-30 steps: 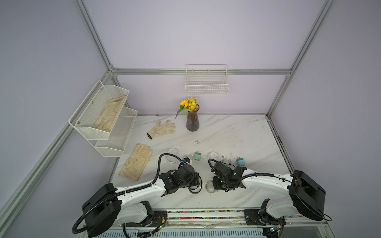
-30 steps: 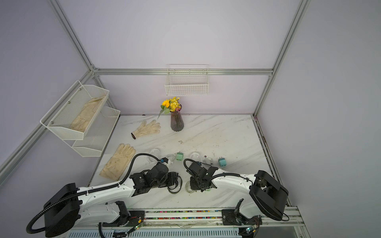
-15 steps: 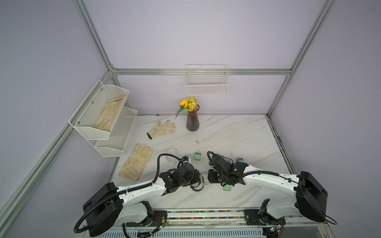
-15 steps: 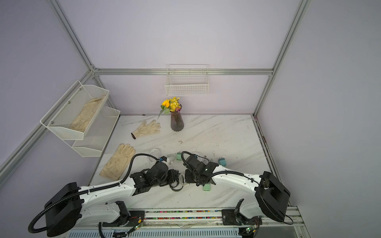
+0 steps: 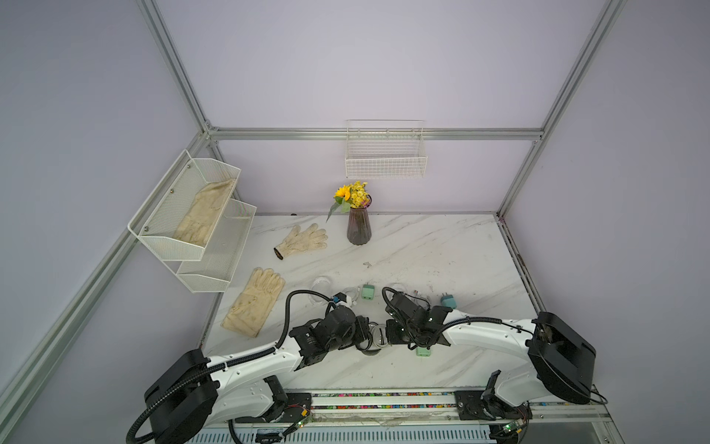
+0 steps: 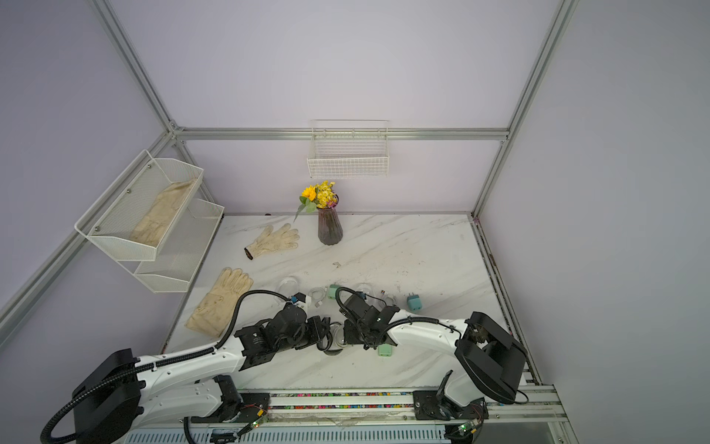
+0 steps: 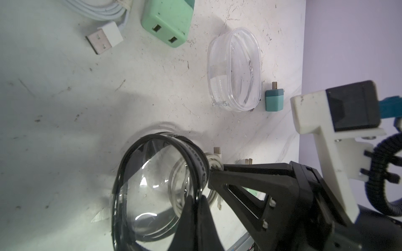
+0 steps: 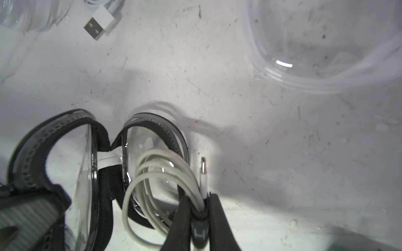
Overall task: Pack away charging kits
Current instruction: Place the charging cable in the storage bag.
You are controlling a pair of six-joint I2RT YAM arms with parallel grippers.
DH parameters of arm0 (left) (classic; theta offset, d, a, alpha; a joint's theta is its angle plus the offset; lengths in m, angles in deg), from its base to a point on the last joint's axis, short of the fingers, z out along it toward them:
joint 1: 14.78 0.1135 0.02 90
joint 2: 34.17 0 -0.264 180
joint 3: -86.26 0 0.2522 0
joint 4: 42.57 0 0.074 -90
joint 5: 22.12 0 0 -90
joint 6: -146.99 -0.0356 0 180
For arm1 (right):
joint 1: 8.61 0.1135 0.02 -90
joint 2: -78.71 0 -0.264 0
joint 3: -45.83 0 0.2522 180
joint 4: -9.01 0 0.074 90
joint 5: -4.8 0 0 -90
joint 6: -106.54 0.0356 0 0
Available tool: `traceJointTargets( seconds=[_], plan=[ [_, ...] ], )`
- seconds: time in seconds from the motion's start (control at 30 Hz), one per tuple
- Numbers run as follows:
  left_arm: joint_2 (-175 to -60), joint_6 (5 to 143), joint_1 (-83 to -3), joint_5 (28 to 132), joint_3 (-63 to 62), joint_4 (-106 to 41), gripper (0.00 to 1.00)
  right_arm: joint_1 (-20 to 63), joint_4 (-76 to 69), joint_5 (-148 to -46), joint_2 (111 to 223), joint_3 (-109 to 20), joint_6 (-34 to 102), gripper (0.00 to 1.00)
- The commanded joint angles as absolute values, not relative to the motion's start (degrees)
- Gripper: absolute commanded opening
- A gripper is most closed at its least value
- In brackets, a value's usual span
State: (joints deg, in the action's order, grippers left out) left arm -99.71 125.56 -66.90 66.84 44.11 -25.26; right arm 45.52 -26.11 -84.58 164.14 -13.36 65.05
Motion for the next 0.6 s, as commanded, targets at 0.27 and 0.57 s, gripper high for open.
traceJointTargets(
  seconds=[0.27,0.57],
  plan=[
    [-99.8,126.1,-66.4,67.6,46.6,-32.2,0.00,46.3,-24.7,-82.8,167.4,-19.1,63.2,0.13],
    [-100.9,125.7,-66.4,67.7,46.4,-32.5,0.00,46.8,-23.1,-84.0,169.8,-20.7,62.8,0.13]
  ],
)
